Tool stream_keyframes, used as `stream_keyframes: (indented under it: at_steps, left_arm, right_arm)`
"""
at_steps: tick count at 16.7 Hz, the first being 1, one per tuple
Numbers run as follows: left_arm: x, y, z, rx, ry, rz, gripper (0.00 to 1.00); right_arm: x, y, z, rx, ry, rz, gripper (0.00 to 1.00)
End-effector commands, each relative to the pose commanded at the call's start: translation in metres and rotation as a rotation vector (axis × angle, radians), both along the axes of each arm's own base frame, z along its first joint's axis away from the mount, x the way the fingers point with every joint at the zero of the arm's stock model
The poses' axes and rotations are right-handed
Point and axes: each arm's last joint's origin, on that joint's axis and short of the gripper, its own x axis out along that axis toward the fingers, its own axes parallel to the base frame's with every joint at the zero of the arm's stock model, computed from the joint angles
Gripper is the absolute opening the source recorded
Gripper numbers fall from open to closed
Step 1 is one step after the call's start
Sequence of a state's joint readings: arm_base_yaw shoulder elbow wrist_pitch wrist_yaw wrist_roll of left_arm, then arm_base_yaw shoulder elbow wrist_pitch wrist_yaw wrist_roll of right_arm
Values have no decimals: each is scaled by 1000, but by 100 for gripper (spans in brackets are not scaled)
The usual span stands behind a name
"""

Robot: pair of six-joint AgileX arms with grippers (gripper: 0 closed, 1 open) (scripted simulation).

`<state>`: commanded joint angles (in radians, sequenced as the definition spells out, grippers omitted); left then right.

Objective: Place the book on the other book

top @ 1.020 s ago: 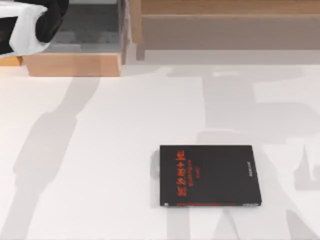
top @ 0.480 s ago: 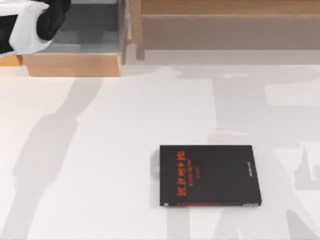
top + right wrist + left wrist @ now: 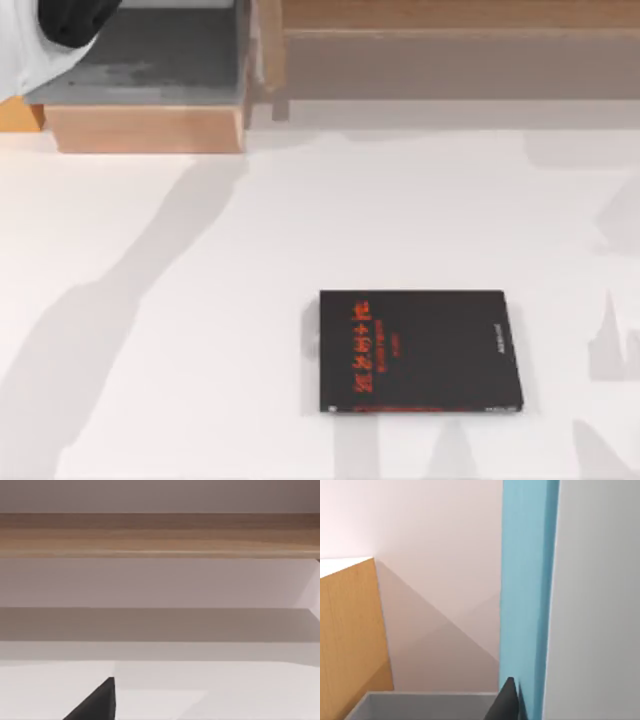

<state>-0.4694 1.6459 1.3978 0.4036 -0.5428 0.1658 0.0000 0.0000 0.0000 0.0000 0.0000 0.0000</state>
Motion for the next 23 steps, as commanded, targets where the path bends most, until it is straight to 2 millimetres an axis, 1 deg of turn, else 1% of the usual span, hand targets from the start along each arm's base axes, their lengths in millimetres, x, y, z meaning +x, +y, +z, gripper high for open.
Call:
stream_keyframes:
  at_steps: [2,3,4,5,6,7,9,12,14,16,17,19,20,23]
  left_arm:
    - [-31,-18,15,45,16,3,0]
    - [-45,-28,18,77,36,-2,0]
    - [-58,-40,17,118,65,-13,0]
    - [-70,-54,12,170,101,-29,0]
    - [-81,-69,3,233,144,-52,0]
    - [-92,-86,-11,309,192,-79,0]
    - [-114,-121,-48,492,292,-144,0]
    - [-154,-167,-118,817,423,-248,0]
    - [-182,-186,-166,1039,486,-309,0]
    - [-209,-196,-208,1236,528,-357,0]
    - [-219,-197,-226,1318,542,-375,0]
    - [-235,-198,-250,1436,560,-398,0]
    - [-239,-198,-256,1467,564,-404,0]
    - [-240,-198,-259,1478,566,-406,0]
  right_arm:
    - [0,0,0,0,0,0,100]
    - [0,0,0,0,0,0,100]
    - [0,0,0,0,0,0,100]
    - [0,0,0,0,0,0,100]
    - [0,0,0,0,0,0,100]
    - [0,0,0,0,0,0,100]
    - [0,0,0,0,0,0,100]
    - [0,0,0,0,0,0,100]
    - [0,0,0,0,0,0,100]
    - [0,0,0,0,0,0,100]
    - [0,0,0,0,0,0,100]
    - [0,0,0,0,0,0,100]
    - [0,0,0,0,0,0,100]
    - [0,0,0,0,0,0,100]
